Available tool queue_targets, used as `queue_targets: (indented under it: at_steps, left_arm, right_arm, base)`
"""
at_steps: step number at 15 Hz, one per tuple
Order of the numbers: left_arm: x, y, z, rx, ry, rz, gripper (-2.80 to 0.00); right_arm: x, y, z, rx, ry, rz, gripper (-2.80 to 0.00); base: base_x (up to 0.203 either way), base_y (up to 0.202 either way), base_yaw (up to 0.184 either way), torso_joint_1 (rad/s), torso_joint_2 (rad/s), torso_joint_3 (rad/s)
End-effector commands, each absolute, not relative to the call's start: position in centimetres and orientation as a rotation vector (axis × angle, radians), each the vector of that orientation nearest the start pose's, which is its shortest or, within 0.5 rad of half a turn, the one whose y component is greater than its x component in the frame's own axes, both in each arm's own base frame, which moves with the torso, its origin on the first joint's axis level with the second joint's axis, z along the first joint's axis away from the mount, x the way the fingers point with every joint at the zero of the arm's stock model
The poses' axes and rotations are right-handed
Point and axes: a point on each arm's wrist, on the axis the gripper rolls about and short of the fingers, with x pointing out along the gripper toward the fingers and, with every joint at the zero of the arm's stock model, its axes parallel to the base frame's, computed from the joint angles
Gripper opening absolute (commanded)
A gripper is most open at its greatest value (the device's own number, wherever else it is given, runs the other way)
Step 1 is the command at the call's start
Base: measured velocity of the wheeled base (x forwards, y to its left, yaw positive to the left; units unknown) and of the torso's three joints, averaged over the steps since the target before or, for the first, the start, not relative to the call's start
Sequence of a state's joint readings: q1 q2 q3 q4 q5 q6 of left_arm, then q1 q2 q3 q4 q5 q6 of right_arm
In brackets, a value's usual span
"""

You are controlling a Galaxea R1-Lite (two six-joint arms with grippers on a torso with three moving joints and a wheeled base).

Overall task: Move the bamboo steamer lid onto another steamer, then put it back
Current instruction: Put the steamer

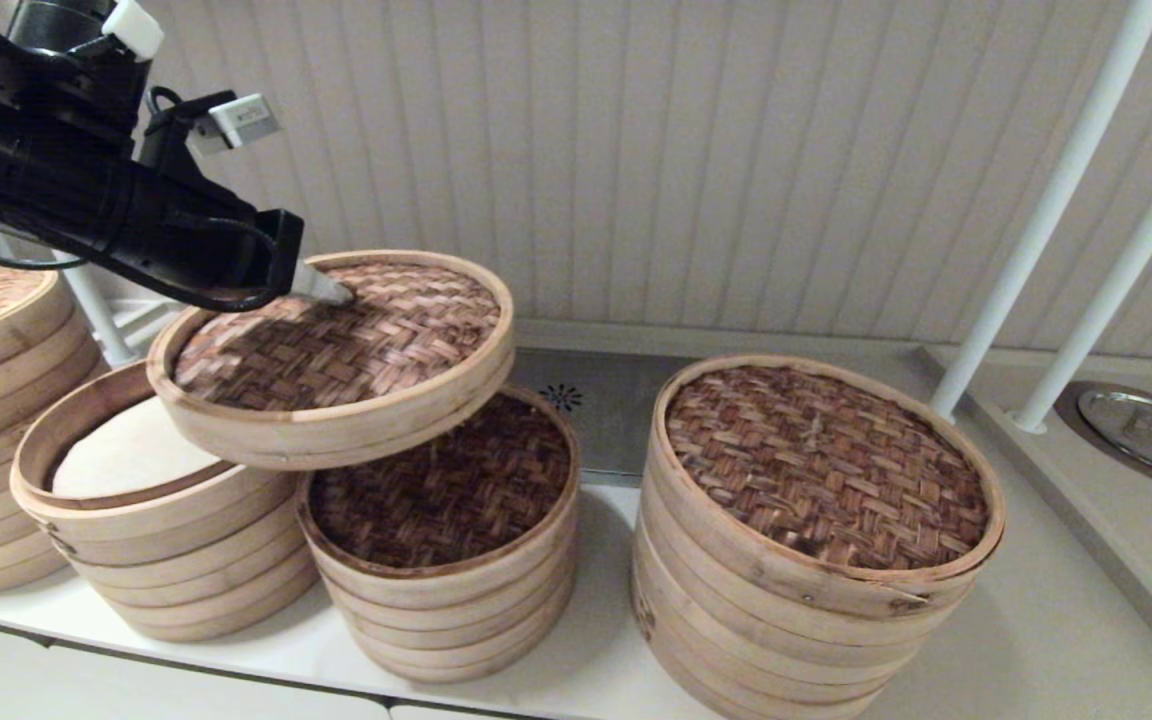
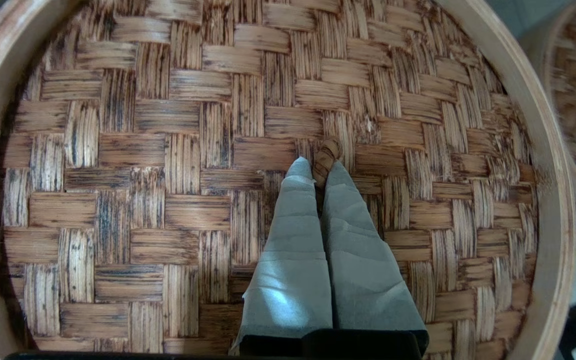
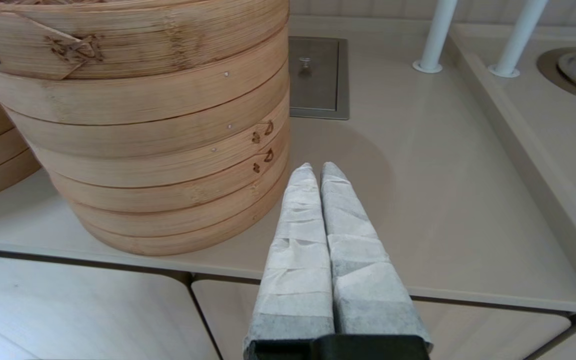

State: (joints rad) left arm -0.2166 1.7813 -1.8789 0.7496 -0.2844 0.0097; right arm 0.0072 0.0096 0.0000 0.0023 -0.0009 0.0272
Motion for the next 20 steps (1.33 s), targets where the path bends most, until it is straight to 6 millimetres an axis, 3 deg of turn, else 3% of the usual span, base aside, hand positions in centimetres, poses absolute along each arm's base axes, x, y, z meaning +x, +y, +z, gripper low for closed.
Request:
queue_targets:
  at_steps: [1, 5, 8, 15, 20]
  left_arm:
    - [29.9, -8.5, 32.3, -0.001, 0.665, -0.525, -2.8]
    - [30.4, -12.8, 30.1, 0.073, 0.725, -0.536, -2.8]
    - [31.1, -14.9, 28.7, 0.097, 0.754, -0.568, -2.8]
    - [32.0, -15.4, 24.9, 0.096, 0.787, -0.556, -2.8]
    - [32.3, -15.2, 23.7, 0.086, 0.769, -0.547, -2.8]
  right_arm:
    - [-2.2, 0.0, 7.5, 0.028, 0.012, 0.006, -2.8]
    - [-2.2, 0.0, 7.5, 0.029, 0.012, 0.006, -2.8]
    - [-2.2, 0.0, 7.6, 0.028, 0.011, 0.006, -2.8]
    - [-2.2, 0.0, 7.5, 0.028, 0.012, 0.006, -2.8]
    - [-2.2, 0.0, 7.6, 0.029, 0.011, 0.006, -2.8]
  base:
    - [0.0, 0.0, 0.0, 0.0, 0.0, 0.0]
    - [0.0, 0.0, 0.0, 0.0, 0.0, 0.0]
    - [0.0, 0.0, 0.0, 0.0, 0.0, 0.0]
    - [0.0, 0.0, 0.0, 0.0, 0.0, 0.0]
    - [0.0, 0.0, 0.0, 0.0, 0.0, 0.0]
